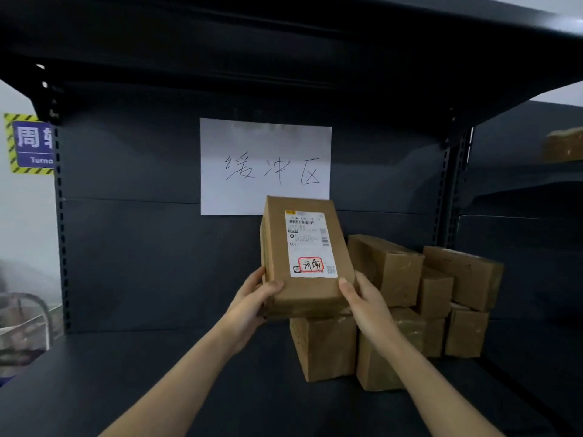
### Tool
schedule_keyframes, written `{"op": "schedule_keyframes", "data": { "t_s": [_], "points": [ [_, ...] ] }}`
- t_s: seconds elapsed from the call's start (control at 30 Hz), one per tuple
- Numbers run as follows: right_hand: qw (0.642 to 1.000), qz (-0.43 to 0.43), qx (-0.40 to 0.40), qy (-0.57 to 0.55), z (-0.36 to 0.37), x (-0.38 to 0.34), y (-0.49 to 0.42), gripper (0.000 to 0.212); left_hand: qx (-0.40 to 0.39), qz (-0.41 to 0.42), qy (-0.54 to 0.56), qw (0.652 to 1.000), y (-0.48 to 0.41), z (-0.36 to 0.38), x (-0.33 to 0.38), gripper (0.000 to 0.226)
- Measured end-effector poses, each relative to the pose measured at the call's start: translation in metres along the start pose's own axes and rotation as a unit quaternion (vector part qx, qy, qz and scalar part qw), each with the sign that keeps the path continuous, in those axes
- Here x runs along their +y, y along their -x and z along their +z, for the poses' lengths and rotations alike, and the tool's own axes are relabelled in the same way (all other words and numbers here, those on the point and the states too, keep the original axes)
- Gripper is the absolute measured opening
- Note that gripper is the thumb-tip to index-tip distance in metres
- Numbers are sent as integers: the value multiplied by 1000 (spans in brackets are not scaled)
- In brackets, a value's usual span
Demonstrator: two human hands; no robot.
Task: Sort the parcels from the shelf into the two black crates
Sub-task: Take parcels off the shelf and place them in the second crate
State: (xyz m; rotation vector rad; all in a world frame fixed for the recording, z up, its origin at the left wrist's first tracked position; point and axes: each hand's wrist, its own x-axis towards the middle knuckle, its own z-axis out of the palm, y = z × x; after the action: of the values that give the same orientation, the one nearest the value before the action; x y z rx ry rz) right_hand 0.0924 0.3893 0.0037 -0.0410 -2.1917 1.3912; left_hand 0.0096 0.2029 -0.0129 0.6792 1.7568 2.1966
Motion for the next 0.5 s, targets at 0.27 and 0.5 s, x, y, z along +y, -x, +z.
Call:
{"op": "schedule_keyframes", "data": {
  "t_s": [0.27,0.5],
  "points": [
    [996,-68,-54,33,43,-11,5,37,4,66,-57,996,34,-42,5,75],
    [987,-32,-145,62,105,3,16,49,87,40,-162,982,65,-98,-10,61]
  ]
}}
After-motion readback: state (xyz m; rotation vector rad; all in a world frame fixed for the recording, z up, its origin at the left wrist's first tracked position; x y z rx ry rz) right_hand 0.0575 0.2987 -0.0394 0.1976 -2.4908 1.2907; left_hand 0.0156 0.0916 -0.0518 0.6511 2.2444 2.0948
